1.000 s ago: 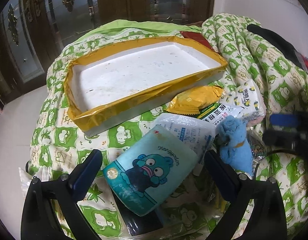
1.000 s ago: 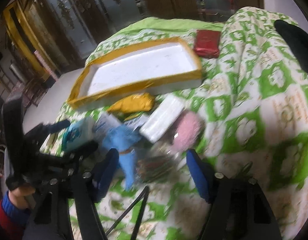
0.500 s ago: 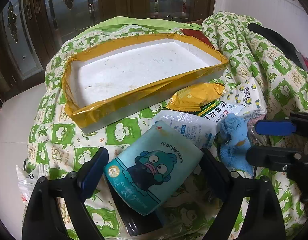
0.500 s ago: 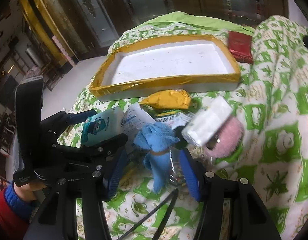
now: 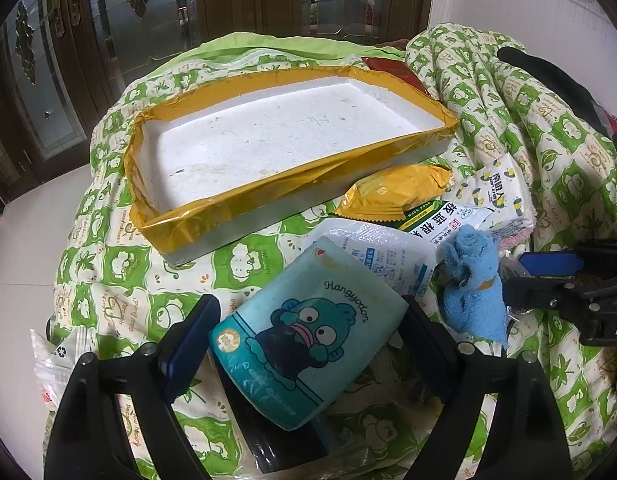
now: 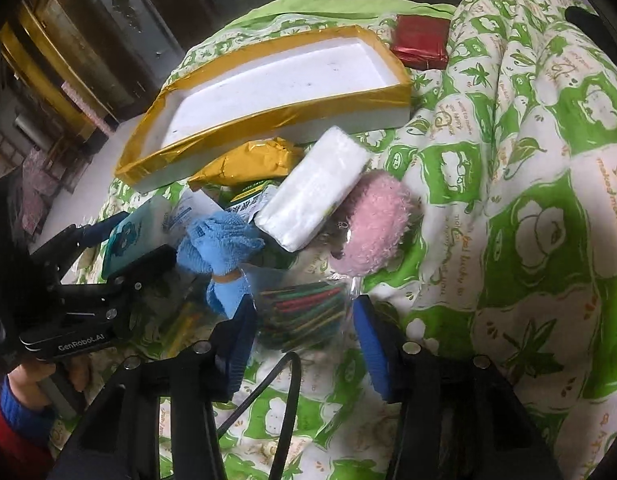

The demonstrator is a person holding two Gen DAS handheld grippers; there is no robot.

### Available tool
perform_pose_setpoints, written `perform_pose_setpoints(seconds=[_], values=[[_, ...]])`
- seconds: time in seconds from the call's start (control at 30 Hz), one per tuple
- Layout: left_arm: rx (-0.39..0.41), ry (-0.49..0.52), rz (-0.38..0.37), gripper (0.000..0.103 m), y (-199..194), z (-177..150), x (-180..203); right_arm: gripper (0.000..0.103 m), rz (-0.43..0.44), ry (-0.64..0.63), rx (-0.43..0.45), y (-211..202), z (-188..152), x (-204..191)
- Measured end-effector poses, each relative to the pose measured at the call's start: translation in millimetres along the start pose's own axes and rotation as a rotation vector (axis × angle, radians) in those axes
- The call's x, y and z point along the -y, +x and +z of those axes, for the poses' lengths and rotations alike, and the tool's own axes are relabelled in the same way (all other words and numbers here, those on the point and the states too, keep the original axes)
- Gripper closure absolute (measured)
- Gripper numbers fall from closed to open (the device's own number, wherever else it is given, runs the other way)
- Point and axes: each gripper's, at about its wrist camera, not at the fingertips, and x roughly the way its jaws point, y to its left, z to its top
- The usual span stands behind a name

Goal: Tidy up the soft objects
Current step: 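Grasp the teal Hangyodon pack with the left tool while the right tool reaches toward the clear stick bag, then lift the teal pack with the left tool while the right tool grasps the clear bag of colored sticks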

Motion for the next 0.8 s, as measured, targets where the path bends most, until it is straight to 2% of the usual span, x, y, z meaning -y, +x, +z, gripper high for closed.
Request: perform_pose_setpoints(seconds=[0.07, 0.33, 0.5, 0.67, 0.8], values=[[0.002, 0.0, 0.001, 0.015, 0, 0, 0, 0.059, 0.006, -0.012, -0.011, 2, 0, -1], [0.005, -0.003, -0.014, 0.018, 2, -1, -2, 0.068, 0.034, -0.022, -0.01, 7, -4, -5], [0.023, -0.04, -0.051, 0.036, -4, -2, -4, 0.072, 0.077, -0.017, 0.019, 0, -6, -8], [0.045, -0.083, -0.086, 0.041, -13, -5, -7, 0.075, 0.111, -0.022, 0.045, -10, -8, -11], [0.064, -0.129, -0.107, 0.041, -20, -7, -11, 0.076, 0.123, -0.053, 0.075, -21, -12, -18]])
